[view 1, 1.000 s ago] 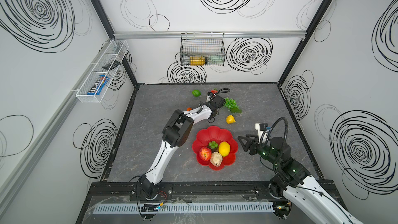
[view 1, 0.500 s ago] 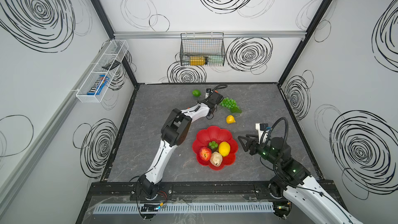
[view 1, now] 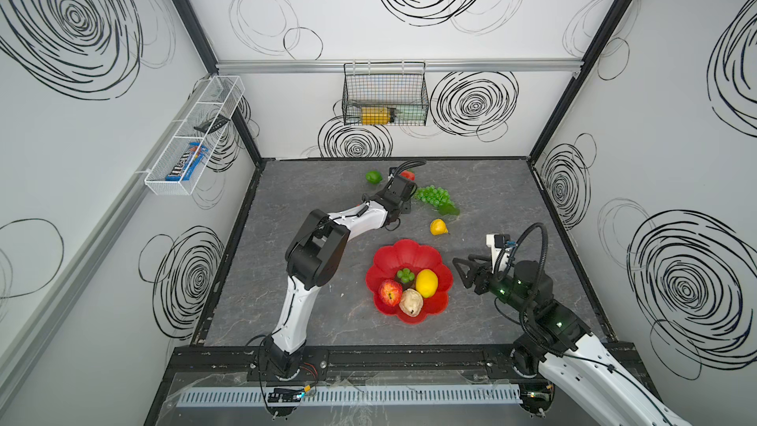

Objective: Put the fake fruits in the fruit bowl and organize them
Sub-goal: 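Carry the avocado over the bowl toward the right gripper while the right gripper reaches in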

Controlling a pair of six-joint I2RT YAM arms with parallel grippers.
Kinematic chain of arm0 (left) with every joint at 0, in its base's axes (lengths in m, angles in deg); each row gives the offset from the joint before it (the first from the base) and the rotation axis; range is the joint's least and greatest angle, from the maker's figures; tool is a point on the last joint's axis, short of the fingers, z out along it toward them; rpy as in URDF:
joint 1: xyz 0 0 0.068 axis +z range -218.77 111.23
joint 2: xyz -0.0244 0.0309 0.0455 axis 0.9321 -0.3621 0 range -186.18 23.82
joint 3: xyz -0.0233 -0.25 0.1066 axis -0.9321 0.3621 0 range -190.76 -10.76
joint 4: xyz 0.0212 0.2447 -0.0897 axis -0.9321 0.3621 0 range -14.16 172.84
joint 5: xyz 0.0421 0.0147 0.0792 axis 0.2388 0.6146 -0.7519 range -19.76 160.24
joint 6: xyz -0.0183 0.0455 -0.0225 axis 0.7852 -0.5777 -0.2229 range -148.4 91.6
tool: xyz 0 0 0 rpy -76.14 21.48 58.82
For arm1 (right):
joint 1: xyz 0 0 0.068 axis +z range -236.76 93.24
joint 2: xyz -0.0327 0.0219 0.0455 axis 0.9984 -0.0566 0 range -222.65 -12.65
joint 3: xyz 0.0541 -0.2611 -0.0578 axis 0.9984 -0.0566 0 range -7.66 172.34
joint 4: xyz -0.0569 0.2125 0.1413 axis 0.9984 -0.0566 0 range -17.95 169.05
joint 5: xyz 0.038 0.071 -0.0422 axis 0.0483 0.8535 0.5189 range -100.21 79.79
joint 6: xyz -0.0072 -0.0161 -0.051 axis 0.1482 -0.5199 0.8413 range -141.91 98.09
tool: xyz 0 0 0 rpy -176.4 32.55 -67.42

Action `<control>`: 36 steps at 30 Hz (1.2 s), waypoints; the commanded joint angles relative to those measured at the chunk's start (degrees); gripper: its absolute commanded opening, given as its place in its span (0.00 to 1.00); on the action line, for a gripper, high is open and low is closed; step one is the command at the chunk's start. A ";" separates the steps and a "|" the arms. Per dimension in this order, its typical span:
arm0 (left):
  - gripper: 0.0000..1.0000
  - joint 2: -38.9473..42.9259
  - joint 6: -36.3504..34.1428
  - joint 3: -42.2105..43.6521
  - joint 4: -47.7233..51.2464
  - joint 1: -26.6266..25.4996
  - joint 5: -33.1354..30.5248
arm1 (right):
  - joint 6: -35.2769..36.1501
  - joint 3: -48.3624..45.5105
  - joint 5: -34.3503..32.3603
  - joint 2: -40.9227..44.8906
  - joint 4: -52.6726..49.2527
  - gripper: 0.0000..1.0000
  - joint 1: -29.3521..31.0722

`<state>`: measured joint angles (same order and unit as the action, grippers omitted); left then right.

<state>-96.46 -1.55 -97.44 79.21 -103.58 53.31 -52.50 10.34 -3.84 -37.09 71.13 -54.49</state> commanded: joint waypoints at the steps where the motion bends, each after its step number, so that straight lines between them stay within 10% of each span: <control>1: 0.50 8.13 -4.24 6.43 -11.01 -0.56 6.14 | 0.62 2.54 -0.36 -0.77 1.15 0.72 -0.19; 15: 0.49 35.58 -12.44 46.06 -44.15 -6.49 24.54 | -2.23 9.26 6.77 -6.67 5.57 0.70 -0.30; 22: 0.49 39.18 -17.20 56.37 -56.94 -12.19 22.22 | -9.57 9.24 14.61 -11.86 13.59 0.69 0.46; 36: 0.50 40.75 -21.50 63.20 -68.57 -17.79 18.89 | -13.84 8.51 8.31 -20.02 18.29 0.75 9.72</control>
<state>-57.06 -21.16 -35.14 18.49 -120.82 72.92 -65.02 18.42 6.17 -56.20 86.78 -45.66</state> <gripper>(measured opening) 0.505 0.745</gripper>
